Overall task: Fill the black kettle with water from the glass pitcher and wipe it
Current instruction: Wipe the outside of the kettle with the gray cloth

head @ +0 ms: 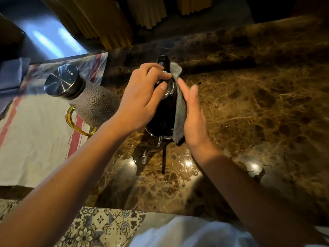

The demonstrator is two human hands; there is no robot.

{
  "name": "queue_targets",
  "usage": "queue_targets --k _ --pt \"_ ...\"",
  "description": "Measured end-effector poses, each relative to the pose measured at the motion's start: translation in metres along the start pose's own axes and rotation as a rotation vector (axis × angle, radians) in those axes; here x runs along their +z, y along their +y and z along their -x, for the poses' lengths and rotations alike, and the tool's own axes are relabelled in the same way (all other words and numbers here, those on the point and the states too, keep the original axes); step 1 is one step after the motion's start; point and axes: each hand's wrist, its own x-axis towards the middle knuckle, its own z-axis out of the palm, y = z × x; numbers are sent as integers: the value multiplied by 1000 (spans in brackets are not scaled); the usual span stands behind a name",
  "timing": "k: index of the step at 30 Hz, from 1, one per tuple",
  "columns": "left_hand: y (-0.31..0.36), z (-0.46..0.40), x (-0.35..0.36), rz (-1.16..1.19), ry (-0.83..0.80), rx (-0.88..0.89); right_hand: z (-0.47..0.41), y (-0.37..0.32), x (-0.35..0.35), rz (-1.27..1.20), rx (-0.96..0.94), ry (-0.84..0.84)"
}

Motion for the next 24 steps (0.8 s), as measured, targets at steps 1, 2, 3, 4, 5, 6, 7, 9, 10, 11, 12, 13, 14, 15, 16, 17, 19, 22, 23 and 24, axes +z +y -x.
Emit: queue_targets --k 1,2,3,4,5,6,7,9,10,11,12,13,14,15,16,17,19,22,23,24 --pt "0 0 0 -1 -2 -3 -16 -8 -3 -14 49 -17" --pt "0 0 0 -3 -3 -4 -32 -12 -7 31 80 -20" --pt "0 0 1 -5 -1 -4 -45 -16 -11 109 101 -11" --pt "0 0 1 -6 5 -4 -56 -15 -15 176 127 -4" --pt "0 0 1 -6 12 -2 -64 -10 -21 211 153 6" --pt "-1 0 1 -5 16 -1 -69 -4 -26 218 181 18" --pt "-1 0 1 0 13 -1 -69 1 -29 207 194 33" --pt "-1 -1 0 10 -4 -5 -62 8 -31 176 189 35" --pt "-2 -1 -1 14 -13 -7 -56 13 -31 171 178 43" --pt "-2 -1 -1 17 -19 -10 -49 17 -30 157 165 74" --pt "-1 -2 -2 18 -20 -13 -42 19 -30 130 145 115" --pt "0 -2 -2 17 -18 -16 -38 19 -31 101 118 155" --pt "-1 -2 -2 16 -17 -16 -36 17 -31 71 87 170" --pt "-1 -2 -1 15 -17 -13 -36 13 -31 50 60 167" --pt "-1 -2 0 16 -15 -9 -36 8 -30 38 45 156" --pt "-2 -2 0 18 -10 -8 -39 5 -29 42 46 146" --pt "-2 -2 0 23 -4 -12 -47 2 -27 61 78 105" --pt "-1 -1 -1 23 -5 -22 -61 9 -30 135 148 84" --pt "-1 -1 -1 24 -8 -24 -64 15 -33 133 176 93" --pt "-1 -1 0 24 -10 -24 -63 20 -34 131 189 107"
